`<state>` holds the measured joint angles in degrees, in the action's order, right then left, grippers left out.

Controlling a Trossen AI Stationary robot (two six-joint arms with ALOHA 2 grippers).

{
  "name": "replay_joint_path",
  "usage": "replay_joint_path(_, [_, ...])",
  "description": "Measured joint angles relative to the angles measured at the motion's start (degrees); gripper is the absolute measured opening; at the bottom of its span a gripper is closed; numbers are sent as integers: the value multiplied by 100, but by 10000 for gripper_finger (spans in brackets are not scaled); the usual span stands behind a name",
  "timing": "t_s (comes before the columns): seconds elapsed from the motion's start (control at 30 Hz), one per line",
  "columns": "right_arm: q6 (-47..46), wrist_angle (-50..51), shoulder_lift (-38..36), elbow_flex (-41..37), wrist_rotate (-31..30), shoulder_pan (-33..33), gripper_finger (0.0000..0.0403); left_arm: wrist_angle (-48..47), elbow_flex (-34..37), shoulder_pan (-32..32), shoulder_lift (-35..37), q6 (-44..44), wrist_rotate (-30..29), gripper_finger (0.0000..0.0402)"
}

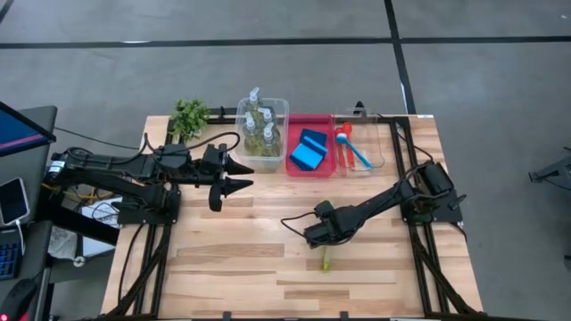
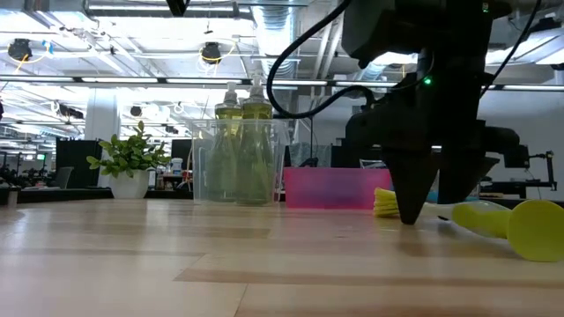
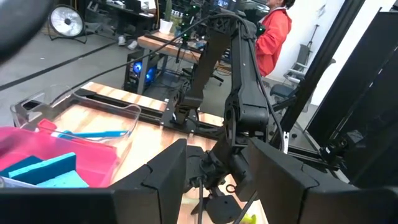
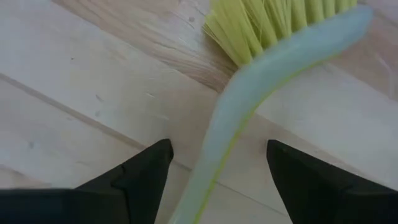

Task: Pick & Place Kitchen Sink Supplies
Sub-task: Put the green dish brush into the transparent bin

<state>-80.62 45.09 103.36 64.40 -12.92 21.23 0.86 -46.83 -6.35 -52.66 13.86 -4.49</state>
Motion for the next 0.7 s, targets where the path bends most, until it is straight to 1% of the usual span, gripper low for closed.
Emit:
replay_joint_path(0.17, [-2,-201,67,-2,96,0,260,0,0,0,0,-5,0,172])
replay_joint_path(0.33, [0,-246,67,0,186,-4,233,0,0,0,0,-5,16,172])
replay_joint_path(0.47, [2,-297,71,1,213,-4,196,-2,0,0,0,-5,22,172])
replay_joint_path(0.7, [18,-379,78,4,237,2,103,-61,0,0,0,-5,24,172])
